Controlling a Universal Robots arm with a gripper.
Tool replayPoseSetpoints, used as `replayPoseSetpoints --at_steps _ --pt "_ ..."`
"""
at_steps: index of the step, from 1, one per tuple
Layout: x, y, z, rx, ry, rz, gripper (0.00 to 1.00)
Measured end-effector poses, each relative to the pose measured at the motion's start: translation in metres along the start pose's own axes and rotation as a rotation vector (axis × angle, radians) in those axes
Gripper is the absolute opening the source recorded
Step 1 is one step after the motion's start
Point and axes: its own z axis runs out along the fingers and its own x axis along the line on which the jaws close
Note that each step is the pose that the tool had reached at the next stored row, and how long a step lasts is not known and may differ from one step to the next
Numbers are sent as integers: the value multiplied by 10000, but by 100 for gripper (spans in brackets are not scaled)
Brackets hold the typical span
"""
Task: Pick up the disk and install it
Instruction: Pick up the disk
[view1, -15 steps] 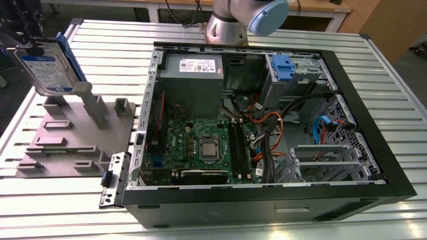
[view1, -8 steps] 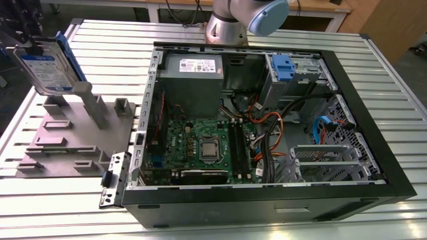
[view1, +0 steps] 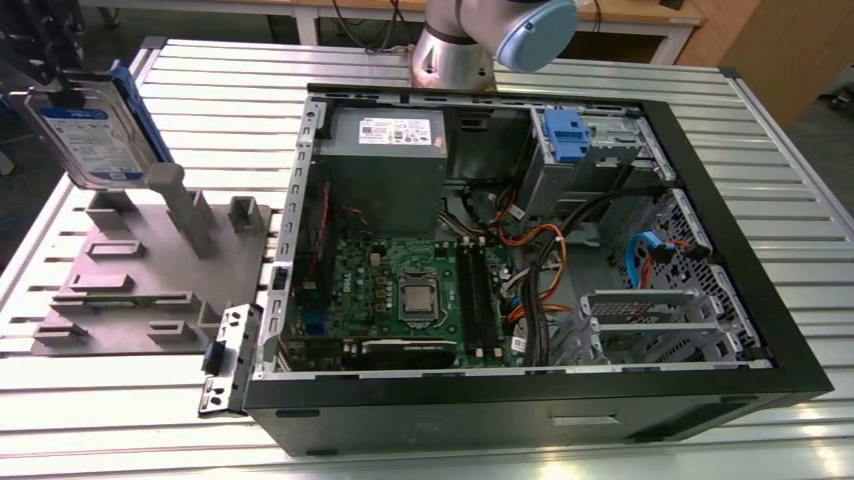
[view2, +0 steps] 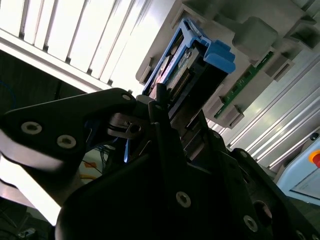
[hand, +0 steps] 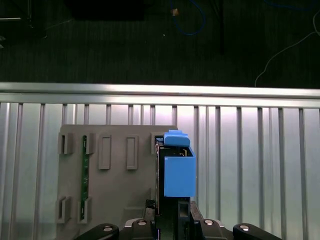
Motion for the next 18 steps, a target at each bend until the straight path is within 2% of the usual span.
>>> replayPoseSetpoints --at_steps 18 --pt "-4 5 -94 0 -1 0 35"
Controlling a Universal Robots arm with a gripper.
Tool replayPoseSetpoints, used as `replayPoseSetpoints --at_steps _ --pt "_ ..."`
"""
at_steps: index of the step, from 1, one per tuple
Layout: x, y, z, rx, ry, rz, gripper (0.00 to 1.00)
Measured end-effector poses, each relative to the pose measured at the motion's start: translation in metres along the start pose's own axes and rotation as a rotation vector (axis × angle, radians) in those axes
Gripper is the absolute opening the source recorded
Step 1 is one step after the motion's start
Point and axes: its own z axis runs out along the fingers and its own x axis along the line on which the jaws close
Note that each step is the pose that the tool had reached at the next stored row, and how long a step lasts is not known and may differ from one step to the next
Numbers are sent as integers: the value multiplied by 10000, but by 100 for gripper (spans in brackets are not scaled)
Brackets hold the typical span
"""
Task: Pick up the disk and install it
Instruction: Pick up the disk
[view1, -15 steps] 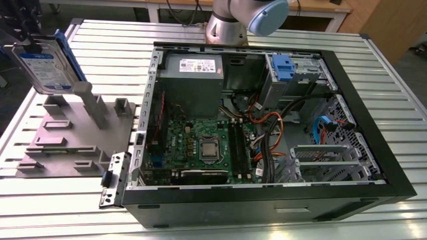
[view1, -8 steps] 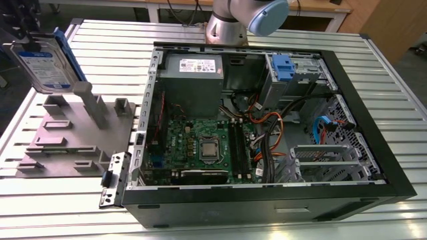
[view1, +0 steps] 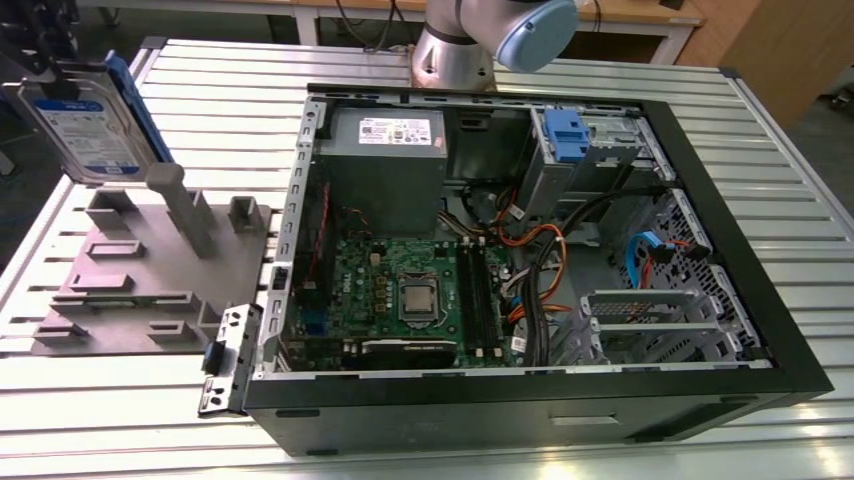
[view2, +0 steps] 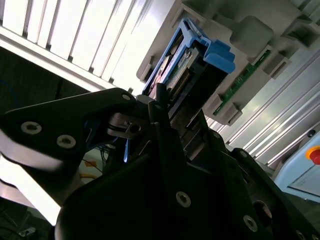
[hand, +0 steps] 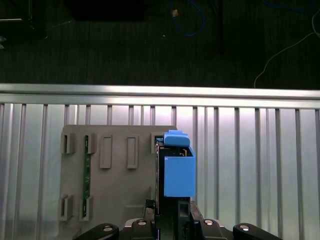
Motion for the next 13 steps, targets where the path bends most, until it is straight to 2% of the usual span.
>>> replayPoseSetpoints --at_steps 13 --pt "-2 3 -54 0 -11 0 35"
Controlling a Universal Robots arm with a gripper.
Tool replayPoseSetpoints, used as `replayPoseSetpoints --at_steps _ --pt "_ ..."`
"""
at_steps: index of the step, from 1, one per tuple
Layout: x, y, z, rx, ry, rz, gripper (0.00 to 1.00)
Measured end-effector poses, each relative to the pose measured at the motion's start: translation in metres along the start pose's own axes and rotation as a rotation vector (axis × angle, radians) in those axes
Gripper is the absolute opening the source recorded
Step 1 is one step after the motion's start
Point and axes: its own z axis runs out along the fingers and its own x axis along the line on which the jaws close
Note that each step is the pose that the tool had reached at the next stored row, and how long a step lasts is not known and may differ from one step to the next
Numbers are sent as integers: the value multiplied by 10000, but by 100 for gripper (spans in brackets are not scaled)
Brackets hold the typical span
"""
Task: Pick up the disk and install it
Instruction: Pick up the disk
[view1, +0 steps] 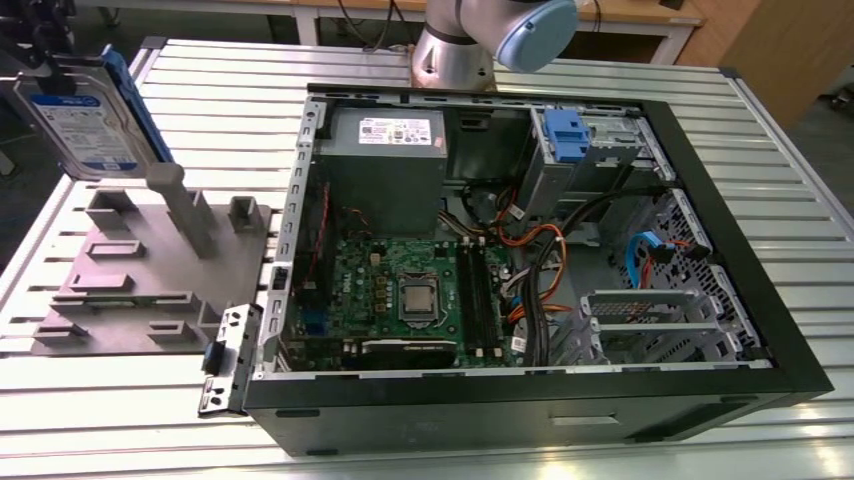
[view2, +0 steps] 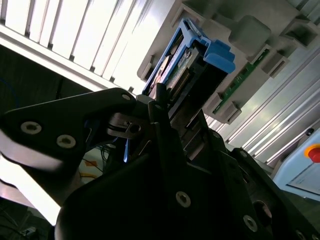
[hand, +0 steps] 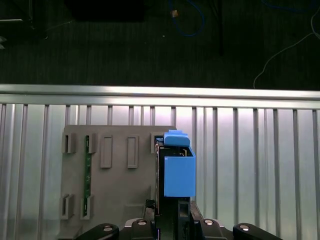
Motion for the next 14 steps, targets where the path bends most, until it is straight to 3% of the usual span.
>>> replayPoseSetpoints --at_steps 14 --pt "-2 2 -37 1 -2 0 35"
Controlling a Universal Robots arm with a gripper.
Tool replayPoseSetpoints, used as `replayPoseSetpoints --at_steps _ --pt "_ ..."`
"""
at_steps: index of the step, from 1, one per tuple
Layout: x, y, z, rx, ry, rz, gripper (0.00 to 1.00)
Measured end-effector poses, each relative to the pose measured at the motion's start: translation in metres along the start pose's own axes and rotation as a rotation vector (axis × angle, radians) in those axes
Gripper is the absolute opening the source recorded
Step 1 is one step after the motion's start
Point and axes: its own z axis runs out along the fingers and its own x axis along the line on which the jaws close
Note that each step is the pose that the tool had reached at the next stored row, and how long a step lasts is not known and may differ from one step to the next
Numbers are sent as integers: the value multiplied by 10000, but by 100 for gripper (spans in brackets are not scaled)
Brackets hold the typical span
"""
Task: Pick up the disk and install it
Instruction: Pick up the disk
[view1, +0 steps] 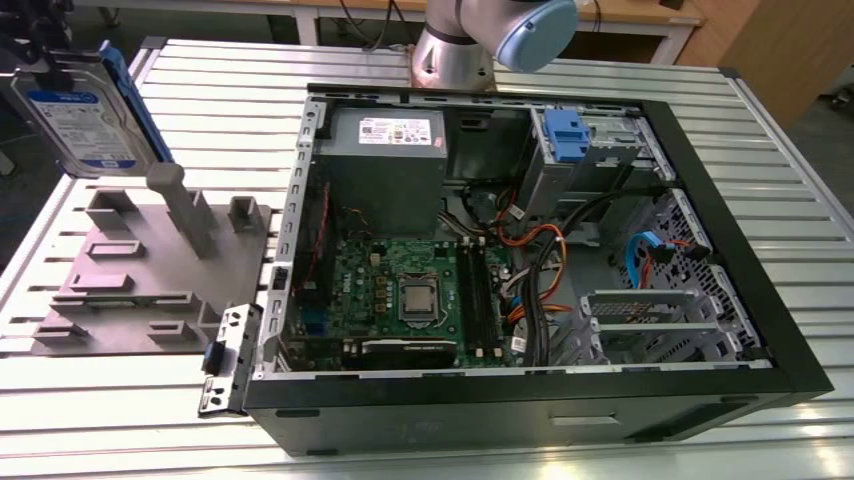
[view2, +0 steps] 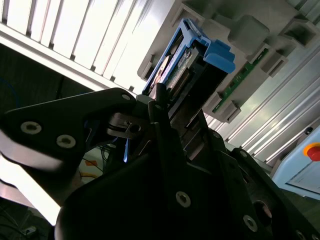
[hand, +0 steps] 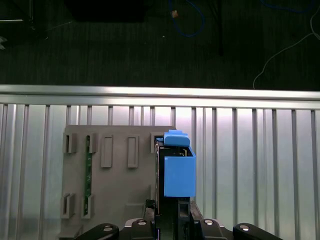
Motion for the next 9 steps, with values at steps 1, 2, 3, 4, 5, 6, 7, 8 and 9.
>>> replayPoseSetpoints --at_steps 1,2,3,4,5,6,7,8,9 --pt "0 0 -3 -1 1 0 35" --pt "0 0 -5 -1 0 0 35" --pt "0 1 -7 -1 0 0 35" --pt "0 1 -9 0 0 0 35" --pt "0 1 -12 -1 1 0 35" --pt "-1 1 -14 -1 1 0 35" --pt "-1 1 -18 -2 1 0 35" --pt "-1 1 -22 -2 1 0 35" --pt "-1 1 -25 -1 0 0 35"
